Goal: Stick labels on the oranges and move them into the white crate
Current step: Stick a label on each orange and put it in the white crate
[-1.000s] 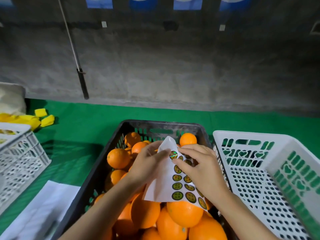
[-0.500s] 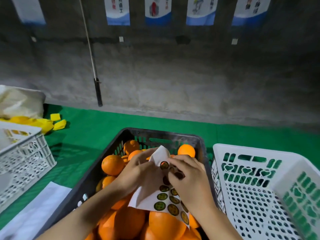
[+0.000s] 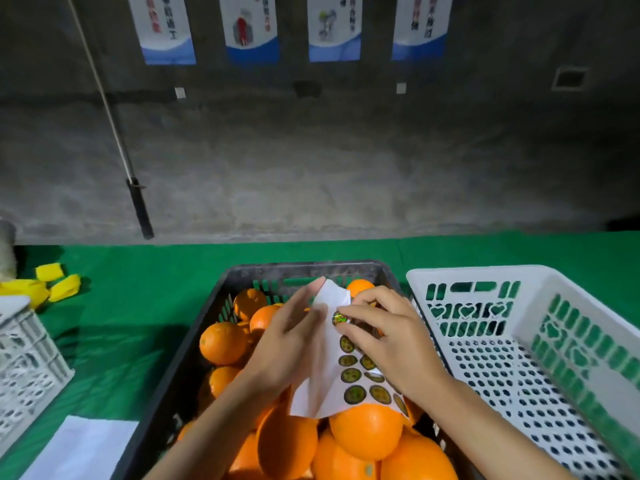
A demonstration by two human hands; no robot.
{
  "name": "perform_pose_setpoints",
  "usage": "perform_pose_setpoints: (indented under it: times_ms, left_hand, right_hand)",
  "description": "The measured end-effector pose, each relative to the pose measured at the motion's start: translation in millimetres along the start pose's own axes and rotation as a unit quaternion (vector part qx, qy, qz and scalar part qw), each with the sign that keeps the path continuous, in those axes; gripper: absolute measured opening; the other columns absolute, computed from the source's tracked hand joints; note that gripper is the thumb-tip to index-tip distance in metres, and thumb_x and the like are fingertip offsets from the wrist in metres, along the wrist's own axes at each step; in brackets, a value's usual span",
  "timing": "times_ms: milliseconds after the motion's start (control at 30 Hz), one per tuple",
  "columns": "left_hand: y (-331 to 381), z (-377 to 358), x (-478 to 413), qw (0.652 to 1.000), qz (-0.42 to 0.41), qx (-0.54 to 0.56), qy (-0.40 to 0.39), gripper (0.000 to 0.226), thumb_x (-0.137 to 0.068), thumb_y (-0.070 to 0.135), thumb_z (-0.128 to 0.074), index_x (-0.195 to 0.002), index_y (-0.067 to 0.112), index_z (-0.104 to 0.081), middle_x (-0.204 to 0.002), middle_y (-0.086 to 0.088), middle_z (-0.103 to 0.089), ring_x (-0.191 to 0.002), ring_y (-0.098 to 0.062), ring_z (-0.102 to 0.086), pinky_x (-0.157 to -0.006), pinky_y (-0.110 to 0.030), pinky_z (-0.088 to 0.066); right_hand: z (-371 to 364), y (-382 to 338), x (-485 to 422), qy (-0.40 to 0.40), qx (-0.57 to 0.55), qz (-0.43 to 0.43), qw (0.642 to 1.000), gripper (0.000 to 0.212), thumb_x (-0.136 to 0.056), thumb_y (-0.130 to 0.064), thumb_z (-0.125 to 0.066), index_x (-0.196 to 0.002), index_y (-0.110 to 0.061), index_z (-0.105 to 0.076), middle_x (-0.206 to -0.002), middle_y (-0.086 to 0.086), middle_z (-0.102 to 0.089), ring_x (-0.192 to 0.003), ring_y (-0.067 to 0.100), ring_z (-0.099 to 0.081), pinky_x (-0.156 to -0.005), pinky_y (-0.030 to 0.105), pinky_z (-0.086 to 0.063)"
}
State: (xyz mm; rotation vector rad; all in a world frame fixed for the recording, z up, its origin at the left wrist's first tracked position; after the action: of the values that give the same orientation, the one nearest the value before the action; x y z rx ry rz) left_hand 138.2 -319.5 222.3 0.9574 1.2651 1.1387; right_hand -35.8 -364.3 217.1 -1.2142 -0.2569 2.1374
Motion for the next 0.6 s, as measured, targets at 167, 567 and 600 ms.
perform_pose_setpoints:
  times_ms: [167,567,600]
  left_hand:
    - [4.8,0.9,0.7,1.000,0.014,0.008,-0.008,0.043,-0.096,0.033,-0.054,-0.138,0.032,-0.050,-0.123,0.015,-0.066,-0.113,-0.005,-0.063,-0.091,-0.028,-0.054]
    - [22.0,4.7,1.5,0.959,-0.116,0.057,0.252,0.039,-0.089,0.023,-0.064,-0.127,0.032,-0.058,-0.125,0.013,-0.065,-0.117,-0.006,-0.061,-0.096,-0.029,-0.052]
    - [25.0,5.3,2.7,0.942,-0.147,0.052,0.297,0.037,-0.092,0.019,-0.063,-0.126,0.032,-0.059,-0.121,0.015,-0.067,-0.113,-0.004,-0.062,-0.091,-0.023,-0.053]
  right_hand:
    - [3.2,-2.5,-1.8,-0.042,-0.036,-0.029,0.998,0.011,-0.086,-0.025,-0.077,-0.097,-0.025,-0.076,-0.100,-0.016,-0.060,-0.095,0.008,-0.060,-0.085,0.040,-0.050]
    - [23.9,-10.1,-14.7,0.109,0.011,-0.065,0.992,0.006,-0.083,-0.026,-0.080,-0.086,-0.026,-0.075,-0.096,-0.016,-0.065,-0.098,0.014,-0.059,-0.090,0.043,-0.045]
    - [23.8,-11.9,-13.4,0.128,0.028,-0.041,0.991,0.003,-0.086,-0.028,-0.077,-0.086,-0.025,-0.075,-0.096,-0.015,-0.065,-0.096,0.015,-0.059,-0.088,0.041,-0.044]
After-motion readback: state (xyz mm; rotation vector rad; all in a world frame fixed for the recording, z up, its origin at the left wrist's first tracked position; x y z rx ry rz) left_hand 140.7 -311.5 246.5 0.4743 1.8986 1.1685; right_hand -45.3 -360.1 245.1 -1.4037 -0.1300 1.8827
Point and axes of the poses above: each hand's wrist, its own x-axis away from the middle knuckle, its own z-axis out of the back of the hand, y = z × x, the point moved 1 cm from there along -x, towards the middle knuckle
